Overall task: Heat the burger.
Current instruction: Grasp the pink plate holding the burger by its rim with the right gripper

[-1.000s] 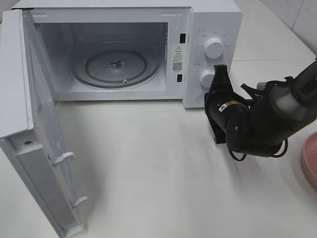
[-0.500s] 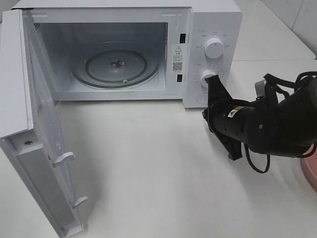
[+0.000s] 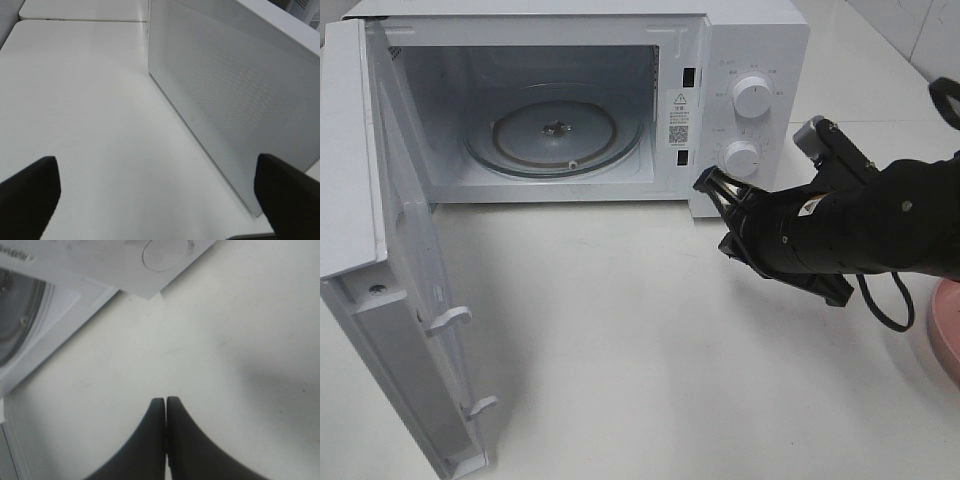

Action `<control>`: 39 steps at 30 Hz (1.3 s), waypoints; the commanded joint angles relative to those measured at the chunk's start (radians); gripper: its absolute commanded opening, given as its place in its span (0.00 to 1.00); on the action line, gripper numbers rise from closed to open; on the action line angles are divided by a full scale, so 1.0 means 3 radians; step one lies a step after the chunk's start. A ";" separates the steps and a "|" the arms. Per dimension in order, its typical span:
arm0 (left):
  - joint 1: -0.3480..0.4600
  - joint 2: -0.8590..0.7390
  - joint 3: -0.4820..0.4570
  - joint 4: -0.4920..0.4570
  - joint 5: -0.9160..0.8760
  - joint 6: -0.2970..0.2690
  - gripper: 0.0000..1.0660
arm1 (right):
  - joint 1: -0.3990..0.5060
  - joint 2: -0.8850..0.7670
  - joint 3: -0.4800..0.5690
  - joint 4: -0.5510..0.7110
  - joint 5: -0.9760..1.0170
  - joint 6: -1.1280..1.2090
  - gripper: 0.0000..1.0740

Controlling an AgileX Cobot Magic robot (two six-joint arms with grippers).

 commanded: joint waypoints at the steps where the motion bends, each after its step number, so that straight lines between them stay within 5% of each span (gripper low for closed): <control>1: -0.0020 -0.0050 0.0007 0.0003 -0.0050 -0.0023 0.92 | -0.0007 -0.0147 0.0010 -0.0027 0.0397 -0.0583 0.03; 10: -0.0020 -0.0050 0.0007 0.0003 -0.0050 -0.0023 0.92 | -0.0007 -0.0453 0.0010 -0.0273 0.1333 -0.1553 0.05; 27: -0.0020 -0.0050 0.0007 0.0003 -0.0050 -0.0023 0.92 | -0.0007 -0.1017 0.0007 -0.1437 0.2453 -0.1550 0.12; 33: -0.0020 -0.0050 0.0007 0.0003 -0.0050 -0.0023 0.92 | -0.0007 -0.1137 0.0007 -0.1637 0.2967 -0.1550 0.26; 39: -0.0020 -0.0050 0.0007 0.0003 -0.0050 -0.0023 0.92 | -0.0007 -0.1230 0.0007 -0.1837 0.3243 -0.1553 0.53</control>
